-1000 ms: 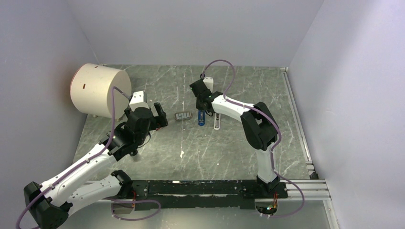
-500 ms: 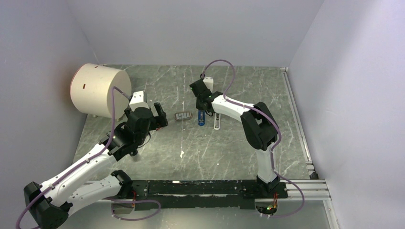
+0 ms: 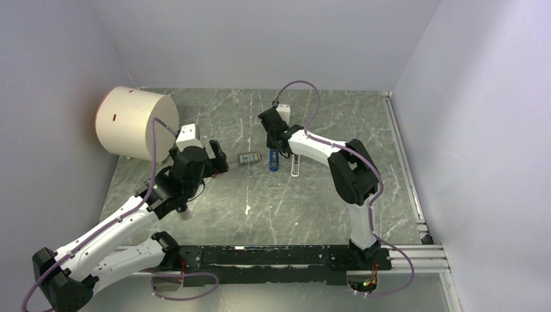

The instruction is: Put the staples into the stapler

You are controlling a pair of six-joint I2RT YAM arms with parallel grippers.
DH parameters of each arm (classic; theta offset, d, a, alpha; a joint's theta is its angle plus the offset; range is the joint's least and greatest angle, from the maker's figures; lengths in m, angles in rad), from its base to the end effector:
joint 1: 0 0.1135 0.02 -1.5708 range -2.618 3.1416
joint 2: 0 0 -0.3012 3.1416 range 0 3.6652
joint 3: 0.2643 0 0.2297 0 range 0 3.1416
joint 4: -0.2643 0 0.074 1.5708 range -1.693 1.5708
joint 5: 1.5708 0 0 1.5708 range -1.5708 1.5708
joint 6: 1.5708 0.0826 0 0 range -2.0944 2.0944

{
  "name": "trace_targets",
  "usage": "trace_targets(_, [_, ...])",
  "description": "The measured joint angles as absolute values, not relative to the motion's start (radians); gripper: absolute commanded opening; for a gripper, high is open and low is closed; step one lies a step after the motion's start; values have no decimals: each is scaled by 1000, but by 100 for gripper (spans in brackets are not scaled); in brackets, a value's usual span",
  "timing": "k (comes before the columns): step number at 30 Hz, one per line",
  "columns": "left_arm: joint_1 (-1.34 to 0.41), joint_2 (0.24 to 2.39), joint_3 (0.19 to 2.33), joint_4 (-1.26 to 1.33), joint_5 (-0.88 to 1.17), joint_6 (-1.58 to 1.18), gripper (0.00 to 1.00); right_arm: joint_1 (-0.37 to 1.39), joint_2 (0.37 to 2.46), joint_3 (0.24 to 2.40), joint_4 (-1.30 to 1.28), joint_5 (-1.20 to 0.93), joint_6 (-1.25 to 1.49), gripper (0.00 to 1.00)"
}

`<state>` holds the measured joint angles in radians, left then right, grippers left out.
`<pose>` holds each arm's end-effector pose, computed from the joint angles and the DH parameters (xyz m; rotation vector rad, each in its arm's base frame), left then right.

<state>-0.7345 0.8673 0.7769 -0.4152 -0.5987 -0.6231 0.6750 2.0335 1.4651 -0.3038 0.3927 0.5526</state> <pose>0.1617 -0.0833 0.3140 -0.2467 1.9760 -0.2544 0.3869 0.2692 0.1991 0.0263 2.3593 0.1110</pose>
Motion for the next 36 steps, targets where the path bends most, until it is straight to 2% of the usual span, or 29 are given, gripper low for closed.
trace_targets(36, [-735,868,777,-415,-598,-623,98,675,2033,1465,-321,382,552,19])
